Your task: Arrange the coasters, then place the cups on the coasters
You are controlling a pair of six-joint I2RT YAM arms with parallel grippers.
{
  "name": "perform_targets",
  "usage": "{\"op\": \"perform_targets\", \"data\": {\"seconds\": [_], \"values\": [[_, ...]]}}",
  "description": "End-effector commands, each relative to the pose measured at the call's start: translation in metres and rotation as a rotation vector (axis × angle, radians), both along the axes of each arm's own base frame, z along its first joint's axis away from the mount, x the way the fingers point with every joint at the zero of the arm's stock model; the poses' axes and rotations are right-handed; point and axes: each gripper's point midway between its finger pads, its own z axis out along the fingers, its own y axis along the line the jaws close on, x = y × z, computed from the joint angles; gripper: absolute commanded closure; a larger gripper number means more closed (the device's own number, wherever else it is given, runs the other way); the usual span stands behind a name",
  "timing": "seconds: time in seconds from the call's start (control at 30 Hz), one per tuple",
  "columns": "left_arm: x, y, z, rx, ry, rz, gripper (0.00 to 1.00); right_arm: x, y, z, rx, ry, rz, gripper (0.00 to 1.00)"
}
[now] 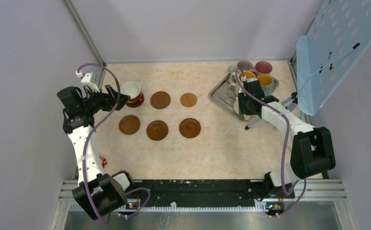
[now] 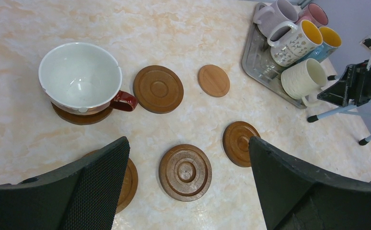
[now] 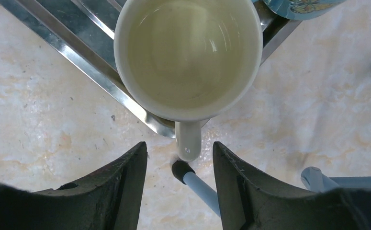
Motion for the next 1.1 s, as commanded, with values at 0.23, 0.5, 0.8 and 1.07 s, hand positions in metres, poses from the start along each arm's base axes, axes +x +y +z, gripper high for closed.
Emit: {"op": "perform_targets", "data": {"seconds": [0.23, 0.5, 0.8, 1.07], "values": [[-0.002, -0.004, 0.002, 0.002, -0.016, -0.018, 0.01, 0.010, 0.006, -0.027, 0.050, 0.019, -0.011, 0.49], [-0.001, -0.003, 0.003, 0.003, -0.019, -0.010, 0.01, 0.018, 0.009, -0.038, 0.079, -0.005, -0.011, 0.54], [0.002, -0.002, 0.003, -0.005, -0.016, -0.004, 0.01, 0.024, 0.003, -0.045, 0.080, -0.031, -0.054, 0.60], [0.002, -0.001, 0.002, -0.004, -0.013, 0.001, 0.01, 0.024, 0.001, -0.036, 0.107, -0.055, -0.083, 0.78]]}}
